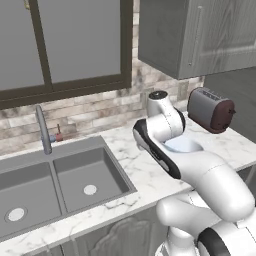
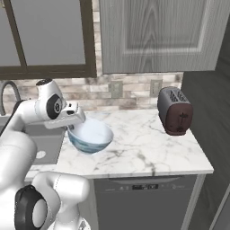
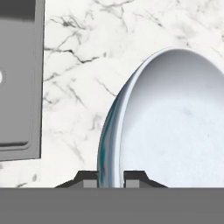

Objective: Pick the cup and bowl from the counter and place them on the counter next to the sink.

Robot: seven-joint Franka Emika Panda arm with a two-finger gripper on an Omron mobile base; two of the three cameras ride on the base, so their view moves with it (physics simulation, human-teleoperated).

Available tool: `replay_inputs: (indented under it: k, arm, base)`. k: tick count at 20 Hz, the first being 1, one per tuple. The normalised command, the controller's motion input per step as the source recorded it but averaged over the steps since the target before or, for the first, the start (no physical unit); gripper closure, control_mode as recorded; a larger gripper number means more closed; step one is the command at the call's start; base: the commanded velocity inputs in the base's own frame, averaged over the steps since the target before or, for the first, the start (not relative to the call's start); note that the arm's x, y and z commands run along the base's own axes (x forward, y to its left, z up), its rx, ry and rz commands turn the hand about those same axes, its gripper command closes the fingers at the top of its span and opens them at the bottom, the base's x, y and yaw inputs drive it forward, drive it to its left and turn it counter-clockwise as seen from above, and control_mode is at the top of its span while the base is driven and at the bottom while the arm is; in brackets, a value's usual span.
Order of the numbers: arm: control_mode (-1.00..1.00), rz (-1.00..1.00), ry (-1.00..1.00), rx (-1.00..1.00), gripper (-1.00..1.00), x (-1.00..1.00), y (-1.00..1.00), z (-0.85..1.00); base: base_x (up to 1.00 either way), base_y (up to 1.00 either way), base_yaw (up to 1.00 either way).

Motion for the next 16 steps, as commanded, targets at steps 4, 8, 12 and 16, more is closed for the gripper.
replay_inputs:
  k: [4,8,12,16]
  arm:
    - [-1.00,0.10,-0.02,-0.02,1.00,0.00,0.40,-0.11]
    - [-1.00,0.08,-0.05,0.00,1.00,0.03,0.50,-0.21]
    - [-1.00,0.03,-0.07,0.00,1.00,0.23,0.47,-0.28]
    - [-1.00,0.00,-0.01,-0.01,1.00,0.47,0.38,-0.28]
  base:
    - [0.00,0.00,0.00]
    - [0.00,0.00,0.00]
    - [0.00,0.00,0.00]
    - [0.00,0.00,0.00]
